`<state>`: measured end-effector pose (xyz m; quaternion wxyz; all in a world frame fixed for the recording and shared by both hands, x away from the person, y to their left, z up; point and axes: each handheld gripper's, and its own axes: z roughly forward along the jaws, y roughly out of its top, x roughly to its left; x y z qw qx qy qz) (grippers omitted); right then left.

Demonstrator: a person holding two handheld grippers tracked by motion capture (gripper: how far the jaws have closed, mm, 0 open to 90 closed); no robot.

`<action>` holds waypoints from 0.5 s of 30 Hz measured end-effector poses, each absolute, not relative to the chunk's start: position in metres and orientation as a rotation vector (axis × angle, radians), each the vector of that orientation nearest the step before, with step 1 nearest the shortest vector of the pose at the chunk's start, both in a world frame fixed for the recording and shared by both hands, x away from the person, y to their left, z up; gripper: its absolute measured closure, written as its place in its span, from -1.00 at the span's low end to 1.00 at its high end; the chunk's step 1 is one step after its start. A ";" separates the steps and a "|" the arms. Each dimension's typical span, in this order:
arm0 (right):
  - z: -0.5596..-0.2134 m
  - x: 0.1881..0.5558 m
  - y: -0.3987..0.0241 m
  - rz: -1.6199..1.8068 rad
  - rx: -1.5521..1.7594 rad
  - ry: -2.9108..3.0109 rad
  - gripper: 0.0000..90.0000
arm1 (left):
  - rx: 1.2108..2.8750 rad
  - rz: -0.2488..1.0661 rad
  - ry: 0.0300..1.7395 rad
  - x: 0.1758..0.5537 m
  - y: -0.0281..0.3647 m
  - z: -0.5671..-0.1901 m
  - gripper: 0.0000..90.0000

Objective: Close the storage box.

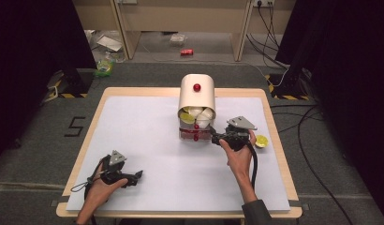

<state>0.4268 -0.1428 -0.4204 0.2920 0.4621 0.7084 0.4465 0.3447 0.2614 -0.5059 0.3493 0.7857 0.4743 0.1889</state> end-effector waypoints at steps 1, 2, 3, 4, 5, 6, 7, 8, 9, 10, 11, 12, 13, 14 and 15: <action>-0.420 0.427 -0.142 1.188 1.231 1.887 -0.72 | 2.037 0.490 1.229 0.345 0.261 -0.506 -1.00; -0.420 0.428 -0.142 1.181 1.234 1.887 -0.71 | 2.039 0.490 1.228 0.345 0.262 -0.506 -1.00; -0.420 0.428 -0.142 1.184 1.235 1.885 -0.71 | 2.036 0.489 1.229 0.345 0.261 -0.506 -1.00; -0.420 0.429 -0.142 1.185 1.236 1.882 -0.71 | 2.036 0.489 1.229 0.345 0.261 -0.506 -1.00; -0.420 0.429 -0.142 1.183 1.234 1.883 -0.71 | 2.037 0.489 1.229 0.345 0.261 -0.506 -1.00; -0.420 0.430 -0.142 1.187 1.237 1.881 -0.74 | 2.037 0.489 1.229 0.345 0.261 -0.506 -1.00; -0.420 0.431 -0.142 1.187 1.236 1.882 -0.75 | 2.037 0.489 1.229 0.345 0.261 -0.506 -1.00; -0.420 0.431 -0.143 1.186 1.240 1.887 -0.76 | 2.037 0.489 1.229 0.345 0.261 -0.506 -1.00; -0.420 0.431 -0.143 1.188 1.242 1.886 -0.77 | 2.036 0.489 1.229 0.345 0.261 -0.506 -1.00; -0.420 0.431 -0.143 1.188 1.242 1.886 -0.77 | 2.036 0.489 1.229 0.345 0.261 -0.506 -1.00; -0.420 0.431 -0.143 1.188 1.242 1.886 -0.77 | 2.036 0.489 1.229 0.345 0.261 -0.506 -1.00; -0.420 0.431 -0.142 1.186 1.244 1.885 -0.78 | 2.036 0.489 1.229 0.345 0.261 -0.506 -1.00; -0.420 0.432 -0.142 1.186 1.244 1.885 -0.78 | 2.036 0.489 1.229 0.345 0.261 -0.506 -1.00; -0.420 0.432 -0.142 1.186 1.243 1.885 -0.79 | 2.036 0.489 1.229 0.345 0.261 -0.506 -1.00; -0.420 0.432 -0.143 1.185 1.243 1.884 -0.79 | 2.036 0.489 1.229 0.345 0.261 -0.506 -1.00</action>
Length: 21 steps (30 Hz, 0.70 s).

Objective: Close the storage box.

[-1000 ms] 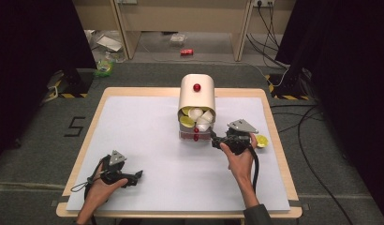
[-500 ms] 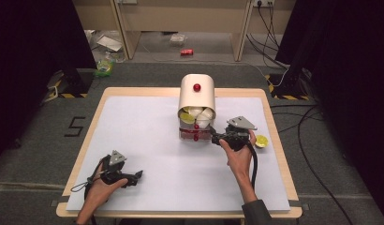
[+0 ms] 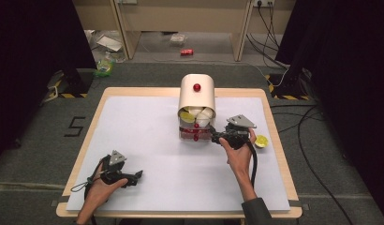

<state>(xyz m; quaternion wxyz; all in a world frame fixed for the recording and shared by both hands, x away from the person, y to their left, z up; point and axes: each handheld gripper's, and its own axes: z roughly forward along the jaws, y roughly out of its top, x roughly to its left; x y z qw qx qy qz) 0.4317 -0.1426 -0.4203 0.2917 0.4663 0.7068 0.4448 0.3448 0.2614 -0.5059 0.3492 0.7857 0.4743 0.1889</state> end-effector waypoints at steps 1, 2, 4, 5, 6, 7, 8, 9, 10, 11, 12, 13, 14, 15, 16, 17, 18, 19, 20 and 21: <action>-0.420 0.432 -0.143 1.185 1.243 1.884 -0.79 | 2.037 0.489 1.229 0.345 0.261 -0.506 -1.00; -0.420 0.431 -0.142 1.184 1.242 1.885 -0.78 | 2.036 0.489 1.229 0.345 0.261 -0.506 -1.00; -0.420 0.431 -0.143 1.184 1.238 1.887 -0.75 | 2.036 0.489 1.229 0.345 0.261 -0.506 -1.00; -0.420 0.431 -0.143 1.192 1.233 1.886 -0.71 | 2.036 0.489 1.229 0.345 0.261 -0.506 -1.00; -0.421 0.430 -0.143 1.196 1.230 1.887 -0.67 | 2.035 0.488 1.230 0.345 0.261 -0.506 -1.00; -0.420 0.429 -0.143 1.197 1.224 1.889 -0.66 | 2.036 0.488 1.229 0.345 0.262 -0.506 -1.00; -0.420 0.429 -0.143 1.196 1.230 1.887 -0.65 | 2.036 0.487 1.230 0.345 0.262 -0.506 -1.00; -0.420 0.428 -0.144 1.200 1.227 1.883 -0.64 | 2.035 0.487 1.230 0.345 0.261 -0.506 -1.00; -0.419 0.428 -0.144 1.204 1.231 1.879 -0.65 | 2.036 0.488 1.230 0.345 0.262 -0.506 -1.00; -0.419 0.427 -0.145 1.211 1.234 1.879 -0.66 | 2.035 0.487 1.230 0.345 0.262 -0.506 -1.00; -0.419 0.427 -0.145 1.211 1.235 1.882 -0.66 | 2.034 0.487 1.230 0.345 0.261 -0.506 -1.00; -0.420 0.426 -0.146 1.212 1.233 1.884 -0.66 | 2.034 0.487 1.230 0.345 0.262 -0.506 -1.00; -0.420 0.425 -0.146 1.214 1.236 1.885 -0.66 | 2.035 0.487 1.229 0.345 0.262 -0.506 -1.00; -0.420 0.423 -0.147 1.207 1.235 1.888 -0.66 | 2.035 0.487 1.229 0.345 0.262 -0.506 -1.00; -0.420 0.422 -0.148 1.210 1.240 1.887 -0.66 | 2.035 0.487 1.228 0.345 0.262 -0.506 -1.00; -0.419 0.421 -0.148 1.212 1.235 1.887 -0.66 | 2.035 0.487 1.229 0.345 0.262 -0.506 -1.00; -0.418 0.420 -0.149 1.209 1.231 1.891 -0.66 | 2.035 0.486 1.229 0.345 0.262 -0.506 -1.00; -0.418 0.418 -0.150 1.216 1.231 1.889 -0.66 | 2.035 0.487 1.229 0.345 0.262 -0.506 -1.00; -0.417 0.417 -0.150 1.212 1.229 1.891 -0.66 | 2.035 0.486 1.229 0.345 0.262 -0.506 -1.00; -0.417 0.416 -0.151 1.217 1.223 1.888 -0.66 | 2.034 0.487 1.229 0.345 0.262 -0.506 -1.00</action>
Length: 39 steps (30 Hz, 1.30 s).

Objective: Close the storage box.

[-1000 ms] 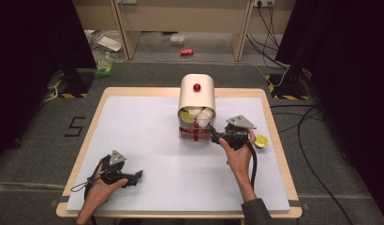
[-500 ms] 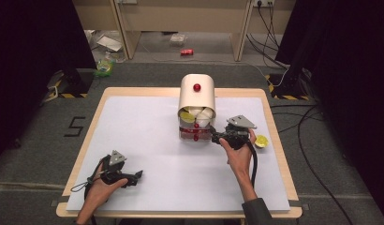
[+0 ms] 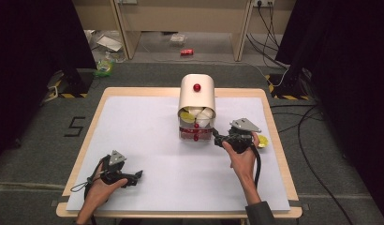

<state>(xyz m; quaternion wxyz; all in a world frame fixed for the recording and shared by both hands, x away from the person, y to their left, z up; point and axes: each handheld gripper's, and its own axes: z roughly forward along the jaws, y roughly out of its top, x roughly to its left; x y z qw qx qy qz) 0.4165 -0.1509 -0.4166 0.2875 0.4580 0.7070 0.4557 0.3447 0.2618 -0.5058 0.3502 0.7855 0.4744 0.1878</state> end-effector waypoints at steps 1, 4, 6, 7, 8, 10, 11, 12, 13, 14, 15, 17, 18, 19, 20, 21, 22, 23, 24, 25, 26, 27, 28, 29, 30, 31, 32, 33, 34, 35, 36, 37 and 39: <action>-0.416 0.414 -0.151 1.220 1.228 1.888 -0.66 | 2.035 0.487 1.229 0.345 0.262 -0.506 -1.00; -0.415 0.410 -0.154 1.217 1.218 1.894 -0.66 | 2.035 0.486 1.229 0.345 0.262 -0.506 -1.00; -0.414 0.407 -0.156 1.215 1.218 1.895 -0.66 | 2.034 0.486 1.229 0.345 0.262 -0.506 -1.00; -0.414 0.406 -0.157 1.217 1.214 1.892 -0.65 | 2.035 0.486 1.229 0.345 0.262 -0.506 -1.00; -0.413 0.404 -0.159 1.218 1.222 1.890 -0.65 | 2.035 0.486 1.229 0.345 0.262 -0.506 -1.00; -0.414 0.402 -0.161 1.219 1.220 1.886 -0.65 | 2.035 0.486 1.228 0.345 0.262 -0.506 -1.00; -0.414 0.401 -0.163 1.215 1.220 1.890 -0.65 | 2.035 0.486 1.229 0.345 0.262 -0.506 -1.00; -0.415 0.400 -0.164 1.209 1.226 1.892 -0.65 | 2.035 0.487 1.228 0.345 0.262 -0.506 -1.00; -0.416 0.399 -0.165 1.207 1.227 1.893 -0.65 | 2.034 0.486 1.229 0.345 0.262 -0.506 -1.00; -0.417 0.398 -0.166 1.202 1.230 1.893 -0.65 | 2.034 0.486 1.229 0.345 0.262 -0.506 -1.00; -0.417 0.398 -0.167 1.204 1.233 1.894 -0.65 | 2.035 0.486 1.228 0.345 0.262 -0.506 -1.00; -0.419 0.396 -0.168 1.198 1.241 1.893 -0.65 | 2.034 0.486 1.228 0.345 0.262 -0.506 -1.00; -0.420 0.395 -0.169 1.194 1.242 1.898 -0.65 | 2.034 0.486 1.228 0.345 0.262 -0.506 -1.00; -0.421 0.394 -0.169 1.194 1.244 1.901 -0.65 | 2.034 0.486 1.228 0.345 0.262 -0.506 -1.00; -0.423 0.393 -0.169 1.189 1.243 1.907 -0.65 | 2.034 0.486 1.229 0.345 0.262 -0.506 -1.00; -0.424 0.392 -0.169 1.185 1.245 1.914 -0.65 | 2.034 0.486 1.228 0.345 0.262 -0.506 -1.00; -0.425 0.391 -0.169 1.181 1.240 1.919 -0.65 | 2.031 0.486 1.229 0.345 0.262 -0.506 -1.00; -0.426 0.390 -0.168 1.182 1.243 1.926 -0.65 | 2.032 0.486 1.229 0.345 0.262 -0.506 -1.00; -0.427 0.389 -0.169 1.178 1.245 1.927 -0.65 | 2.032 0.486 1.229 0.345 0.262 -0.506 -1.00; -0.427 0.388 -0.169 1.175 1.247 1.931 -0.65 | 2.033 0.486 1.229 0.345 0.262 -0.506 -1.00; -0.428 0.386 -0.169 1.178 1.249 1.931 -0.65 | 2.033 0.487 1.229 0.345 0.262 -0.506 -1.00; -0.428 0.385 -0.170 1.175 1.243 1.933 -0.65 | 2.034 0.486 1.229 0.345 0.262 -0.506 -1.00; -0.428 0.384 -0.171 1.178 1.246 1.934 -0.65 | 2.034 0.486 1.229 0.345 0.262 -0.506 -1.00; -0.429 0.382 -0.172 1.174 1.243 1.935 -0.65 | 2.034 0.487 1.228 0.345 0.262 -0.506 -1.00; -0.430 0.380 -0.173 1.171 1.247 1.937 -0.65 | 2.035 0.487 1.228 0.345 0.262 -0.506 -1.00; -0.431 0.379 -0.173 1.168 1.251 1.938 -0.65 | 2.035 0.487 1.228 0.345 0.262 -0.506 -1.00; -0.432 0.377 -0.174 1.165 1.256 1.943 -0.65 | 2.034 0.487 1.228 0.345 0.262 -0.506 -1.00; -0.433 0.376 -0.175 1.164 1.256 1.943 -0.65 | 2.035 0.487 1.228 0.345 0.262 -0.506 -1.00; -0.434 0.374 -0.176 1.162 1.258 1.945 -0.65 | 2.034 0.487 1.228 0.345 0.262 -0.506 -1.00; -0.434 0.374 -0.177 1.160 1.257 1.946 -0.65 | 2.034 0.487 1.229 0.345 0.262 -0.506 -1.00; -0.434 0.372 -0.179 1.160 1.263 1.946 -0.65 | 2.034 0.487 1.229 0.345 0.262 -0.506 -1.00; -0.435 0.372 -0.180 1.162 1.262 1.946 -0.65 | 2.034 0.487 1.229 0.345 0.262 -0.506 -1.00; -0.435 0.370 -0.182 1.160 1.267 1.943 -0.65 | 2.034 0.487 1.229 0.345 0.262 -0.506 -1.00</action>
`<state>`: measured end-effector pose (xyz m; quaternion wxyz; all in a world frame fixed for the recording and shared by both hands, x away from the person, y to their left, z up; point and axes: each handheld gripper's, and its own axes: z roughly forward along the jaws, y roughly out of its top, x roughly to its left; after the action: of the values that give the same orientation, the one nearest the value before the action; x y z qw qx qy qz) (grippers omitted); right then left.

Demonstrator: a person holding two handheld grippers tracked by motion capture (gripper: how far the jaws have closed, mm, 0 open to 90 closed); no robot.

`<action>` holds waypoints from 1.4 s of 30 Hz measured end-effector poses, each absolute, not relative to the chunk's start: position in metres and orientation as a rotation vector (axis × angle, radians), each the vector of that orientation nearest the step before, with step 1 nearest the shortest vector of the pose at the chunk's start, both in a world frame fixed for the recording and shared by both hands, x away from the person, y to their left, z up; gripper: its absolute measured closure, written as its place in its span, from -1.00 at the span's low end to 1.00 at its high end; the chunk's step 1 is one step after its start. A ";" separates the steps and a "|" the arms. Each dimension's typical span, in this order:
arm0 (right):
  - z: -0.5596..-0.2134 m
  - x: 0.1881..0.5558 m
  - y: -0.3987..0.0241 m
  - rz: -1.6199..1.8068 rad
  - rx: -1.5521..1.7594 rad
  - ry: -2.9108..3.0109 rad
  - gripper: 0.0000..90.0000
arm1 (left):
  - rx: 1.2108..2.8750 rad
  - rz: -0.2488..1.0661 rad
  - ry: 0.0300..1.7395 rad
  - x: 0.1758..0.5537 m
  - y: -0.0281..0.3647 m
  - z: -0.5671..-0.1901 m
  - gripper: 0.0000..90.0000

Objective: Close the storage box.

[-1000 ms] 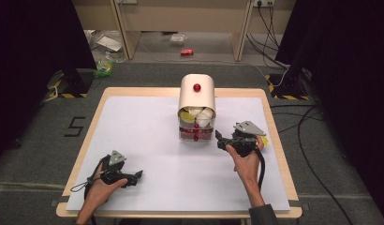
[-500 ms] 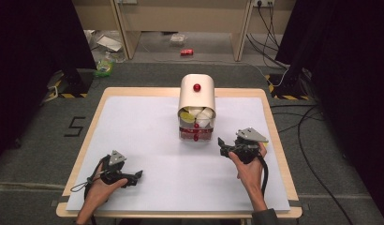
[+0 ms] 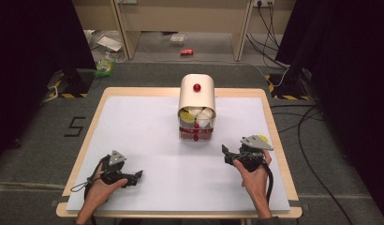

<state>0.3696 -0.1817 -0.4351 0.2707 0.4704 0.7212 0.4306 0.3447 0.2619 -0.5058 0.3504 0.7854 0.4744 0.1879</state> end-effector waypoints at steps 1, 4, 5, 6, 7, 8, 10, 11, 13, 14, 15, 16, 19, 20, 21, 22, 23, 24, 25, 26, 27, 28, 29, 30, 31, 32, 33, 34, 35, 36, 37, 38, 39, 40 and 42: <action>-0.436 0.369 -0.182 1.162 1.271 1.943 -0.65 | 2.035 0.487 1.228 0.345 0.262 -0.506 -1.00; -0.437 0.366 -0.185 1.159 1.269 1.946 -0.65 | 2.034 0.487 1.228 0.345 0.262 -0.506 -1.00; -0.437 0.365 -0.185 1.160 1.276 1.945 -0.65 | 2.034 0.487 1.228 0.345 0.262 -0.506 -1.00; -0.437 0.364 -0.186 1.160 1.272 1.946 -0.65 | 2.034 0.487 1.228 0.345 0.262 -0.506 -1.00; -0.438 0.362 -0.186 1.160 1.275 1.950 -0.65 | 2.034 0.487 1.229 0.345 0.262 -0.506 -1.00; -0.438 0.362 -0.187 1.160 1.273 1.950 -0.65 | 2.034 0.487 1.229 0.345 0.262 -0.506 -1.00; -0.438 0.360 -0.187 1.164 1.278 1.949 -0.65 | 2.034 0.487 1.229 0.345 0.262 -0.506 -1.00; -0.439 0.359 -0.188 1.164 1.274 1.952 -0.65 | 2.034 0.487 1.228 0.345 0.262 -0.506 -1.00; -0.440 0.358 -0.189 1.162 1.274 1.955 -0.65 | 2.034 0.487 1.228 0.345 0.262 -0.506 -1.00; -0.440 0.357 -0.189 1.162 1.277 1.958 -0.65 | 2.034 0.487 1.229 0.345 0.262 -0.506 -1.00; -0.441 0.357 -0.189 1.162 1.276 1.960 -0.65 | 2.034 0.487 1.229 0.345 0.262 -0.506 -1.00; -0.442 0.356 -0.189 1.159 1.274 1.962 -0.65 | 2.034 0.487 1.228 0.345 0.262 -0.506 -1.00; -0.444 0.353 -0.189 1.159 1.278 1.969 -0.65 | 2.034 0.487 1.228 0.345 0.262 -0.506 -1.00; -0.444 0.353 -0.189 1.157 1.274 1.972 -0.65 | 2.034 0.487 1.228 0.345 0.262 -0.506 -1.00; -0.445 0.352 -0.189 1.158 1.276 1.974 -0.65 | 2.034 0.487 1.229 0.345 0.262 -0.506 -1.00; -0.445 0.351 -0.189 1.155 1.277 1.976 -0.65 | 2.035 0.487 1.229 0.345 0.262 -0.506 -1.00; -0.446 0.350 -0.189 1.154 1.278 1.979 -0.65 | 2.034 0.487 1.229 0.345 0.262 -0.506 -1.00; -0.446 0.350 -0.190 1.154 1.277 1.980 -0.65 | 2.034 0.487 1.228 0.345 0.262 -0.506 -1.00; -0.447 0.349 -0.190 1.154 1.277 1.982 -0.65 | 2.034 0.487 1.229 0.345 0.262 -0.506 -1.00; -0.448 0.348 -0.190 1.152 1.278 1.983 -0.65 | 2.034 0.487 1.228 0.345 0.262 -0.506 -1.00; -0.448 0.348 -0.191 1.150 1.278 1.988 -0.65 | 2.034 0.487 1.229 0.345 0.262 -0.506 -1.00; -0.449 0.347 -0.191 1.150 1.278 1.992 -0.65 | 2.034 0.487 1.229 0.345 0.262 -0.506 -1.00; -0.449 0.346 -0.191 1.147 1.282 1.994 -0.65 | 2.034 0.487 1.229 0.345 0.262 -0.506 -1.00; -0.450 0.346 -0.192 1.147 1.281 1.996 -0.65 | 2.034 0.487 1.228 0.345 0.262 -0.506 -1.00; -0.451 0.345 -0.192 1.146 1.281 1.997 -0.65 | 2.034 0.487 1.229 0.345 0.262 -0.506 -1.00; -0.451 0.344 -0.192 1.144 1.282 2.001 -0.65 | 2.034 0.487 1.229 0.345 0.262 -0.506 -1.00; -0.452 0.344 -0.193 1.143 1.283 2.002 -0.65 | 2.034 0.487 1.229 0.345 0.262 -0.506 -1.00; -0.452 0.343 -0.193 1.143 1.287 2.002 -0.65 | 2.034 0.487 1.228 0.345 0.262 -0.506 -1.00; -0.453 0.342 -0.193 1.139 1.284 2.005 -0.65 | 2.034 0.487 1.228 0.345 0.262 -0.506 -1.00; -0.454 0.342 -0.194 1.140 1.286 2.008 -0.65 | 2.034 0.487 1.229 0.345 0.262 -0.506 -1.00; -0.454 0.341 -0.194 1.138 1.289 2.011 -0.65 | 2.034 0.487 1.228 0.345 0.262 -0.506 -1.00; -0.455 0.340 -0.195 1.135 1.288 2.012 -0.65 | 2.034 0.487 1.229 0.345 0.262 -0.506 -1.00; -0.456 0.340 -0.195 1.135 1.291 2.016 -0.65 | 2.034 0.487 1.228 0.345 0.262 -0.506 -1.00; -0.456 0.339 -0.195 1.134 1.291 2.020 -0.65 | 2.034 0.487 1.228 0.345 0.262 -0.506 -1.00; -0.458 0.337 -0.196 1.132 1.294 2.025 -0.65 | 2.034 0.487 1.229 0.345 0.262 -0.506 -1.00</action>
<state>0.3374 -0.1957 -0.4581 0.2405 0.4728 0.7399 0.4137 0.3447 0.2619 -0.5058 0.3503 0.7854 0.4744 0.1881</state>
